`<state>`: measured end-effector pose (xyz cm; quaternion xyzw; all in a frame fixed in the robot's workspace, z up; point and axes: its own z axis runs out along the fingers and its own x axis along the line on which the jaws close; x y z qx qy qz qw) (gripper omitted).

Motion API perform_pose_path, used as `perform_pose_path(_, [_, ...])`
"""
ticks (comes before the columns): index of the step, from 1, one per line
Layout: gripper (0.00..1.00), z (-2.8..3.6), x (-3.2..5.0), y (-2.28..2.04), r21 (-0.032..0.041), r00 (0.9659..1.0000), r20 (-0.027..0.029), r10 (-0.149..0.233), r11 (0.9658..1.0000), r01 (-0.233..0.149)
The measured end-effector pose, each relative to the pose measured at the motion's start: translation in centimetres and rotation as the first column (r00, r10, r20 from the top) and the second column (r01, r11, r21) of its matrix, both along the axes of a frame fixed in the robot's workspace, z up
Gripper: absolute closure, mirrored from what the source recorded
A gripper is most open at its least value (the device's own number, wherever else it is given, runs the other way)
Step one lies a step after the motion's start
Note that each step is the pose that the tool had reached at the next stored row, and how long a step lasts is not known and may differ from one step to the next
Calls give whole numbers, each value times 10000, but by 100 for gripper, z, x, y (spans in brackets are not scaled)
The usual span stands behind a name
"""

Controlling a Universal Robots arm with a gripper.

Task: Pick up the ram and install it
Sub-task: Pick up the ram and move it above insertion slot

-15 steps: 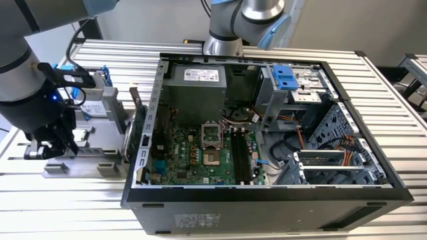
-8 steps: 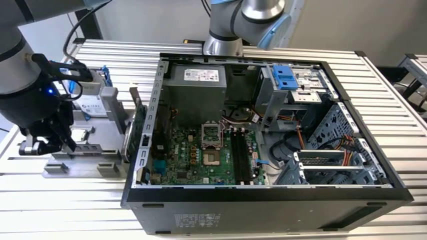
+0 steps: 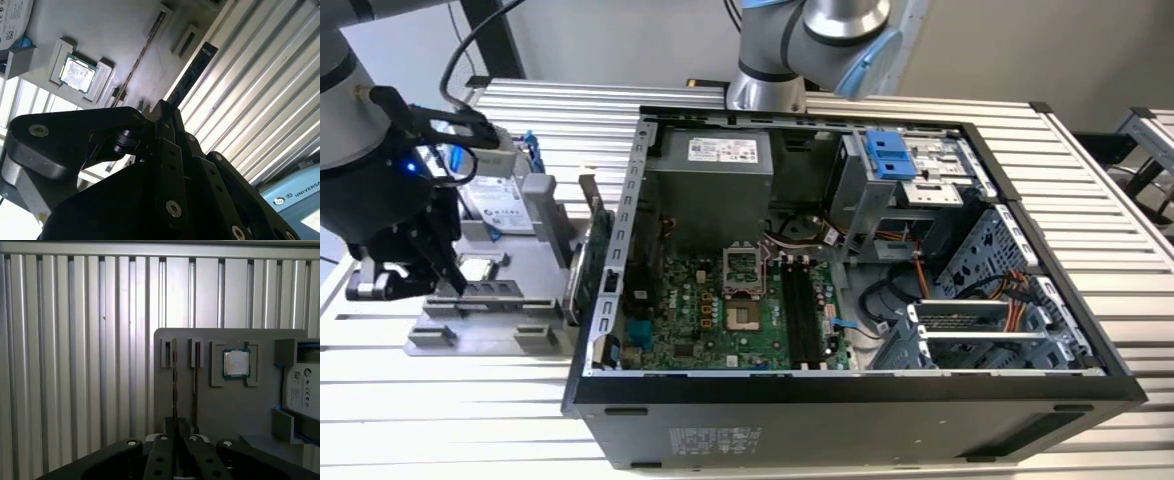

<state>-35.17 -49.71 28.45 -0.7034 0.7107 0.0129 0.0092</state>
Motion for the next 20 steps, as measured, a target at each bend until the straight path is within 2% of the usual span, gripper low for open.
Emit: perform_pose_path(20, [100,389,0,0,0,10000,1,0,10000,0])
